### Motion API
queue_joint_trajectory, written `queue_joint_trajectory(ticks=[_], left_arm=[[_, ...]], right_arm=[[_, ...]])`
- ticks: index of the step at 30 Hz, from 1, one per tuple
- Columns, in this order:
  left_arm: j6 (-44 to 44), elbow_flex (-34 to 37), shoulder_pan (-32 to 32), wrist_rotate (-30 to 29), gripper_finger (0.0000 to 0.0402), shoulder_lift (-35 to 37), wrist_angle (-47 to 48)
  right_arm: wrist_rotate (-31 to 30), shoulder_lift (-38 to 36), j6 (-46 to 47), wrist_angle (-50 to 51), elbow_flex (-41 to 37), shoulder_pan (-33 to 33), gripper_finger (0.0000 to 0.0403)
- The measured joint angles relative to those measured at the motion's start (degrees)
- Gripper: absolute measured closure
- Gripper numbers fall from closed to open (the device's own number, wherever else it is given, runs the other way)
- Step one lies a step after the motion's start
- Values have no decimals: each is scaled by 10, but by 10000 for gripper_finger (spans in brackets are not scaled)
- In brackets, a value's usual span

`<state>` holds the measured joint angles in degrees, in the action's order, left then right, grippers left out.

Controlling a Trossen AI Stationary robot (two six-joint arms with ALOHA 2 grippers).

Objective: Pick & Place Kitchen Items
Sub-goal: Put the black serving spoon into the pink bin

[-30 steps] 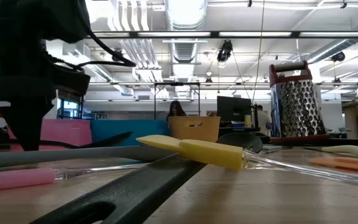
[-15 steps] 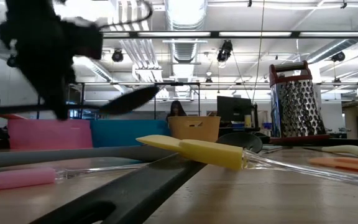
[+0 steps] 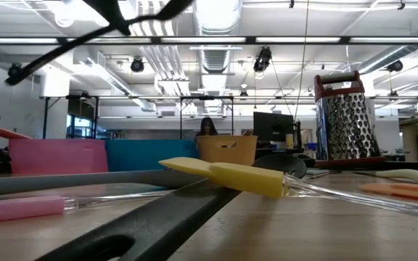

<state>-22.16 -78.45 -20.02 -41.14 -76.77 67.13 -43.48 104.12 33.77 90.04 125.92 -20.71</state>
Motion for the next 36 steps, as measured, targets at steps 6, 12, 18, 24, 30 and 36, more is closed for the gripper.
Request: queue_joint_trajectory(ticks=[6,12,18,24,30,36], left_arm=[[82,-72,56,-37,330,0,44],[113,-82,153,-18,330,0,86],[114,-65,257,33,330,0,151],[137,-42,318,41,330,0,168],[184,-23,351,55,330,0,166],[221,-1,382,77,330,1,150]], right_arm=[[-3,0,40,0,-58,-16,359],[-18,0,100,0,-169,-38,367],[-31,0,174,0,-287,-59,370],[-51,-14,236,-37,-394,-85,385],[-58,-96,151,-244,-521,-94,395],[-31,-230,-38,-549,-673,-79,395]])
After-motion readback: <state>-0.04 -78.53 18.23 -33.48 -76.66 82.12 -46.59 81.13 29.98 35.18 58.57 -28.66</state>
